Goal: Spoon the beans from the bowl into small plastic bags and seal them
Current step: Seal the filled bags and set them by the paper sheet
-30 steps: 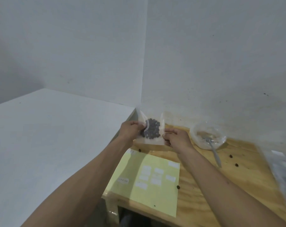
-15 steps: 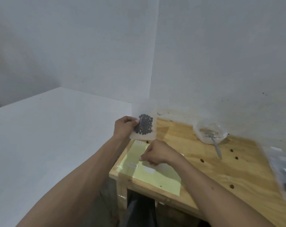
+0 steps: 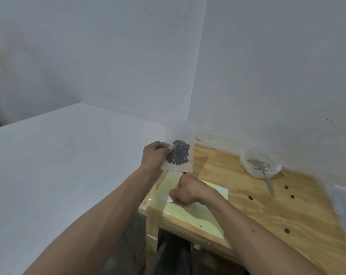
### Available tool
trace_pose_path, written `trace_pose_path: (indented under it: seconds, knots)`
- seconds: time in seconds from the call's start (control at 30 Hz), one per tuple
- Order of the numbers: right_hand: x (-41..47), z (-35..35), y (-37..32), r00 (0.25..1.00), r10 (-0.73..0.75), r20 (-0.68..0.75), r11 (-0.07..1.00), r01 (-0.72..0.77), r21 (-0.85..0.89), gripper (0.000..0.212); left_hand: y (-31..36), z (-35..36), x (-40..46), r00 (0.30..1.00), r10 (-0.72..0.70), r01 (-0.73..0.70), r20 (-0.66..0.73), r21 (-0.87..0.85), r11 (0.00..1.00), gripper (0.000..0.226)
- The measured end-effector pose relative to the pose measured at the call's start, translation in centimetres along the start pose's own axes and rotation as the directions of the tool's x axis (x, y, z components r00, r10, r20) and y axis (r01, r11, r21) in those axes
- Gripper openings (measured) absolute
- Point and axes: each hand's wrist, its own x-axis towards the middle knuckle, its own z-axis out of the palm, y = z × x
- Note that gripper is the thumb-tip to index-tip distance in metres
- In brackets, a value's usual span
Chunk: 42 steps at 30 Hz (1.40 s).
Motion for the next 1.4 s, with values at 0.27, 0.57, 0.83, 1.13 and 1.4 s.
trace_pose_path:
  seconds: [0.27,0.57,0.83,1.13,1.4]
  knots:
    - [-1.1,-3.4,2.1,0.968,-0.062,-0.243,0.881,0.167,0.442,0.021,0.1,0.2,0.1,0.994,-0.069,0.075,0.085,-0.065,0.995,0.026]
    - [-1.4,-8.5,5.2,0.826,0.069,-0.56,0.792,0.295,0.534,0.005,-0.7,3.8,0.0,0.979,-0.092,0.104,0.184,-0.052,0.993,0.031]
    - [-1.4,-9.9,6.9,0.671,0.165,-0.723,0.841,0.287,0.458,0.006,-1.0,8.3,-0.4,0.964,-0.053,0.079,0.26,-0.091,0.993,0.009]
    - [-2.1,-10.8,8.6,0.661,0.145,-0.736,0.892,0.235,0.386,0.016,-0.9,10.2,-1.0,0.953,-0.024,0.039,0.302,-0.043,0.998,0.015]
    - [-2.1,-10.7,9.2,0.642,0.167,-0.748,0.905,0.201,0.375,0.014,-0.9,10.9,-1.2,0.942,-0.013,0.022,0.336,-0.021,1.0,0.018]
